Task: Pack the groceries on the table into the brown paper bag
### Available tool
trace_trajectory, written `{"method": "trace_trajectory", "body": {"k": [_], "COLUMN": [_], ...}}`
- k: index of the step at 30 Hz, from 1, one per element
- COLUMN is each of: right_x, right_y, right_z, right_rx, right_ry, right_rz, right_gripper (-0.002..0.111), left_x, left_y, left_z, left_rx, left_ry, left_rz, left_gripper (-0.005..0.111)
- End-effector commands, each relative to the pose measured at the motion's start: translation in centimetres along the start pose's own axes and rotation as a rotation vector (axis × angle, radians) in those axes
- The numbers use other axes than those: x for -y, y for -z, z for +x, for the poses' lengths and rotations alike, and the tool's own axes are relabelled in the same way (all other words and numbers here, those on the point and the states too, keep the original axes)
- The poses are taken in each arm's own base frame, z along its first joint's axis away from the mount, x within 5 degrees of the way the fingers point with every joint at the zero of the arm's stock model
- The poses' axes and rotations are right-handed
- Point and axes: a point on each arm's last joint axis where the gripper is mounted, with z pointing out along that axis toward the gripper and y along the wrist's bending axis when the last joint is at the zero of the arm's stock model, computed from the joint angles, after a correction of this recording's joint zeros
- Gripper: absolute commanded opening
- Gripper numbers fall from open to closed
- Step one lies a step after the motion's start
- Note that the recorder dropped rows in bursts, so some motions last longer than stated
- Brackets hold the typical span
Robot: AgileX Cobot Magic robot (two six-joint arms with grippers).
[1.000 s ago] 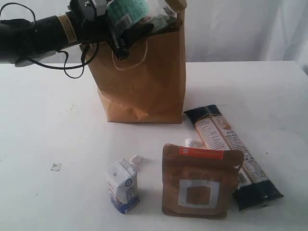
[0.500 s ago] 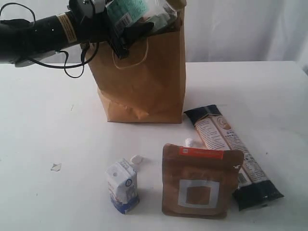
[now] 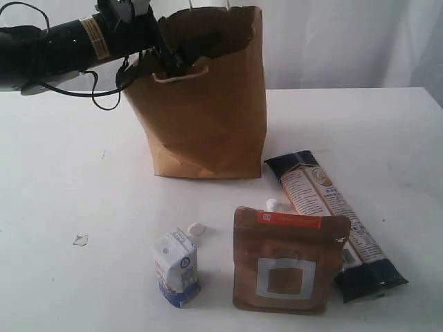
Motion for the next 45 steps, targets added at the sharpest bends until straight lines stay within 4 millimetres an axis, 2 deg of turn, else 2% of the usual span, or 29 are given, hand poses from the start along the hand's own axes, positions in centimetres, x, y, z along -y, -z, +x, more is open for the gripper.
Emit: {"method": "trace_trajectory", "body": {"k": [1, 7, 9, 14, 18, 20, 24, 30, 34, 36, 38, 40, 45], "right_x": [0.0, 0.0, 0.0, 0.0, 0.0, 0.0, 0.0, 0.0, 0.0, 0.0, 0.0, 0.0, 0.0], "right_y": [0.0, 0.0, 0.0, 0.0, 0.0, 0.0, 0.0, 0.0, 0.0, 0.0, 0.0, 0.0, 0.0], "right_z": [0.2, 0.2, 0.2, 0.2, 0.2, 0.2, 0.2, 0.2, 0.2, 0.2, 0.2, 0.2, 0.2], "right_rx": [0.001, 0.001, 0.001, 0.001, 0.001, 0.001, 0.001, 0.001, 0.001, 0.001, 0.001, 0.001, 0.001], "right_ry": [0.002, 0.002, 0.002, 0.002, 0.002, 0.002, 0.002, 0.002, 0.002, 0.002, 0.002, 0.002, 0.002], "right_rz": [0.004, 0.004, 0.004, 0.004, 0.004, 0.004, 0.004, 0.004, 0.004, 0.004, 0.004, 0.004, 0.004], "right_gripper": [0.0, 0.0, 0.0, 0.0, 0.0, 0.0, 0.0, 0.0, 0.0, 0.0, 0.0, 0.0, 0.0], "left_x": [-0.3, -0.2, -0.8, -2.3, -2.4, -2.1, -2.7, -2.8, -3.6, -4.2, -4.7, -5.1, -5.6], "left_y": [0.2, 0.2, 0.5, 1.7, 2.2, 2.5, 3.6, 5.3, 6.1, 6.4, 6.8, 7.0, 7.3], "left_z": [-0.7, -0.8, -1.9, -4.1, -5.0, -5.3, -7.0, -8.8, -9.1, -9.6, -9.7, -10.2, -10.5], "left_rx": [0.02, 0.034, 0.098, 0.114, 0.096, 0.074, 0.032, -0.074, -0.257, -0.297, -0.328, -0.341, -0.352], "left_ry": [-0.005, 0.035, 0.073, 0.181, 0.133, 0.129, 0.264, 0.237, 0.21, 0.236, 0.279, 0.295, 0.303], "left_rz": [-0.006, 0.011, -0.009, -0.012, 0.041, 0.089, 0.142, 0.221, 0.141, 0.074, 0.001, -0.055, -0.104], "left_gripper": [0.105, 0.105, 0.105, 0.105, 0.105, 0.105, 0.105, 0.105, 0.103, 0.097, 0.085, 0.068, 0.015]}}
